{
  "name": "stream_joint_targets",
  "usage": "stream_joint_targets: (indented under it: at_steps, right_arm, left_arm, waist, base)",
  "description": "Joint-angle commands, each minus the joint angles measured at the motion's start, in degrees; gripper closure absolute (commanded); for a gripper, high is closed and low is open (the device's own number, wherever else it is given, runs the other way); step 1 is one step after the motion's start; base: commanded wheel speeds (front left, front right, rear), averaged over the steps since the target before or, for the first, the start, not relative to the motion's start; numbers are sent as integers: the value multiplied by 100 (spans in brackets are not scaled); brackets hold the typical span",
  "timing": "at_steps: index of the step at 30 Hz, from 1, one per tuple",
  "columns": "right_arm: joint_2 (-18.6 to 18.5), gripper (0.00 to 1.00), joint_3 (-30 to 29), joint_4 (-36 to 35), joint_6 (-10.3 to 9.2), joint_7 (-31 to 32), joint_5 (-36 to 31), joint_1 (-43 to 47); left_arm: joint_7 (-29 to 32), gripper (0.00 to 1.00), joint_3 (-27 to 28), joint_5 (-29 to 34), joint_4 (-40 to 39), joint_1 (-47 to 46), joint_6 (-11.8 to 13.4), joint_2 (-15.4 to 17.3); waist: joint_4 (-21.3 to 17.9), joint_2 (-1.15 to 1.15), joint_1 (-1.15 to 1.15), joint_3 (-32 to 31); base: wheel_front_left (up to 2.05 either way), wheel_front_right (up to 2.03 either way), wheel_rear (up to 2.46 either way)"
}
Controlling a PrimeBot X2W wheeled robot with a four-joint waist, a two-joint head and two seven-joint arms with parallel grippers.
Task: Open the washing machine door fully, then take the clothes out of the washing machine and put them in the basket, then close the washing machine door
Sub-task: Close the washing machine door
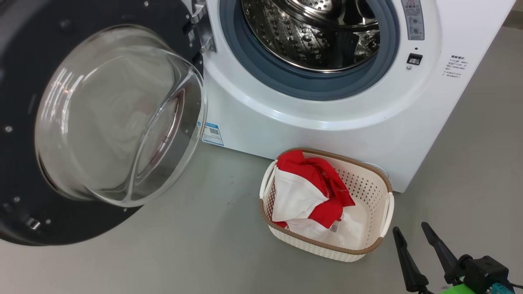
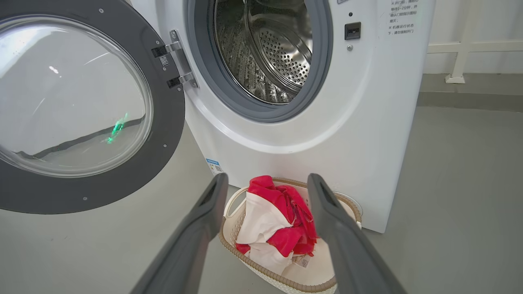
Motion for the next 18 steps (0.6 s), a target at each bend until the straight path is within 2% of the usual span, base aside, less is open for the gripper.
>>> stream_joint_targets:
  at_steps: [1,6,18]
  right_arm:
    - [-86,0,96,-142,37,-37,-117,-179]
    - [-79,0,40,-142,37,-37,-253,-100]
    - [-24,0,13,-159,37,-37,-533,61]
  left_arm:
    - [246,100,62,-165,-302,68,-38,326]
    - [620,100,-62,-339,-666,293,-38,295]
    - [1336,100,-221,-885,-2158,1078,-38,221]
  waist:
    - [-14,0,0,-49]
    - [-18,0,0,-147]
    - [-60,0,0,-399]
  base:
    - [0,0,0]
    - [0,0,0]
    - [0,0,0]
